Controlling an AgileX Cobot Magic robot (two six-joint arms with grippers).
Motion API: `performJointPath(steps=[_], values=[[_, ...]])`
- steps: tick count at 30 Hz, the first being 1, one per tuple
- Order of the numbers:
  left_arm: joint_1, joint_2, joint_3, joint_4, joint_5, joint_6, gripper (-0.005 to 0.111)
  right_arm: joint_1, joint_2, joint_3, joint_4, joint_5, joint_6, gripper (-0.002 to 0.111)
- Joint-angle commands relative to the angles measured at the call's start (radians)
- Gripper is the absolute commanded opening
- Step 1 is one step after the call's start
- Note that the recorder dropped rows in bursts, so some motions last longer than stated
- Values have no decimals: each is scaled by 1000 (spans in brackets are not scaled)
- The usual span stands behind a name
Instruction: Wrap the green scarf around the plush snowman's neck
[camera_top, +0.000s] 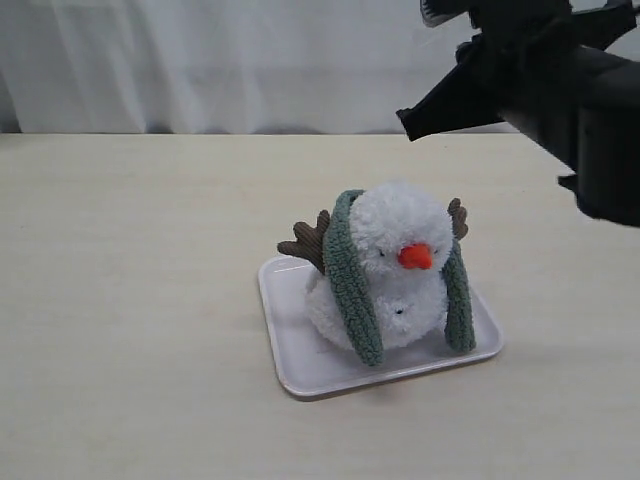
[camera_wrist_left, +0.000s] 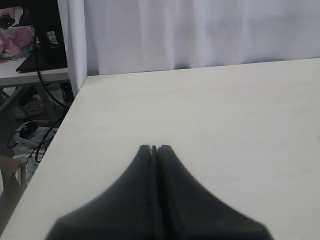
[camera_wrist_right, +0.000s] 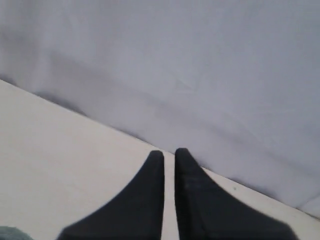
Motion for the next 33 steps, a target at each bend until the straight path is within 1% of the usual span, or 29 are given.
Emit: performJointPath(steps=[1, 3, 6, 9, 13, 16, 19, 20, 21, 23, 24, 26, 29, 31, 32, 33], values=[[1, -3, 3, -4, -8, 1, 0, 13, 78, -120, 187, -214, -271, 4], [1, -3, 3, -4, -8, 1, 0, 34, 98, -134, 187, -238, -282, 4], [1, -3, 3, -4, -8, 1, 0, 64, 120, -134, 187, -209, -281, 4], [1, -3, 3, -4, -8, 1, 0, 80, 135, -134, 187, -67, -241, 4], [1, -3, 3, -4, -8, 1, 0, 72, 138, -134, 187, 290, -109, 4], [1, -3, 3, -4, -8, 1, 0, 36, 150, -140, 187, 604, -30, 4], [1, -3, 3, -4, -8, 1, 0, -9, 180, -162, 187, 812, 93, 4], [1, -3, 3, -4, -8, 1, 0, -22, 189, -171, 134, 871, 176, 4], [1, -3, 3, -4, -8, 1, 0, -41, 204, -189, 19, 946, 300, 4], [1, -3, 3, -4, -8, 1, 0, -72, 237, -256, -278, 1089, 582, 4], [1, -3, 3, -4, -8, 1, 0, -81, 256, -298, -474, 1137, 769, 4], [1, -3, 3, -4, -8, 1, 0, -83, 288, -375, -887, 1192, 1159, 4], [1, -3, 3, -4, -8, 1, 0, -59, 312, -440, -1391, 1264, 1600, 4], [1, -3, 3, -4, -8, 1, 0, -39, 314, -449, -1606, 1295, 1826, 4], [1, -3, 3, -4, -8, 1, 0, -30, 317, -449, -1690, 1309, 1897, 4], [1, -3, 3, -4, -8, 1, 0, -26, 321, -449, -1736, 1322, 1932, 4]])
